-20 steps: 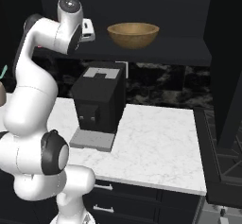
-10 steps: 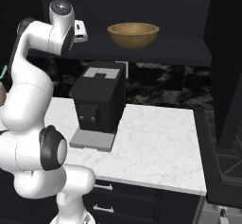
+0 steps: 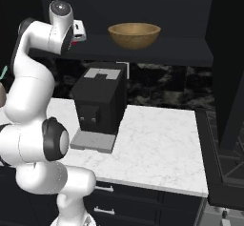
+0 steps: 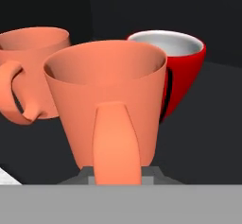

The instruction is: Gather all objects into one cabinet and sort the glasses and bowls to opposite sides.

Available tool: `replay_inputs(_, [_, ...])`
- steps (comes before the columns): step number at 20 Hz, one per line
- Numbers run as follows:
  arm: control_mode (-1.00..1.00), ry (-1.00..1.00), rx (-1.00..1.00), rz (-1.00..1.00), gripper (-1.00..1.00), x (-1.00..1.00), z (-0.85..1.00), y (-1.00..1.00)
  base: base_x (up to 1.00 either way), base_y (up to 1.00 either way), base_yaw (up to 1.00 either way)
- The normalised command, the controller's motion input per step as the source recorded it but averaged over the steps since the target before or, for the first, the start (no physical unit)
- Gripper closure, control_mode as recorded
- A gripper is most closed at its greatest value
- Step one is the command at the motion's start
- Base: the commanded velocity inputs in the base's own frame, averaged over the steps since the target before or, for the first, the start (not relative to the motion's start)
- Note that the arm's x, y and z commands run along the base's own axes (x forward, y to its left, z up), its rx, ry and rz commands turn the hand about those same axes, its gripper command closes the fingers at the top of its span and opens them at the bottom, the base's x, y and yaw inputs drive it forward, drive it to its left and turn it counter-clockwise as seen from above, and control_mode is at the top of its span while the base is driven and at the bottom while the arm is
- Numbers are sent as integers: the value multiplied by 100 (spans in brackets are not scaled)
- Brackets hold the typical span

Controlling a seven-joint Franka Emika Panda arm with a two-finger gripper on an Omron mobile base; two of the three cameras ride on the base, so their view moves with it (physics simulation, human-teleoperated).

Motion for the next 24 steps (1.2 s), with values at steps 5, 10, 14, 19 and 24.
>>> replay_inputs(5, [-100, 0, 2, 0, 100, 19, 0, 12, 0, 0, 0])
replay_inputs(10, [-100, 0, 1, 0, 100, 22, -12, 9, 0, 0, 0])
replay_inputs(14, [-100, 0, 0, 0, 100, 13, -19, 14, 0, 0, 0])
replay_inputs(19, [-100, 0, 0, 0, 100, 24, -4, 15, 0, 0, 0])
replay_inputs(24, [-100, 0, 0, 0, 100, 29, -1, 4, 0, 0, 0])
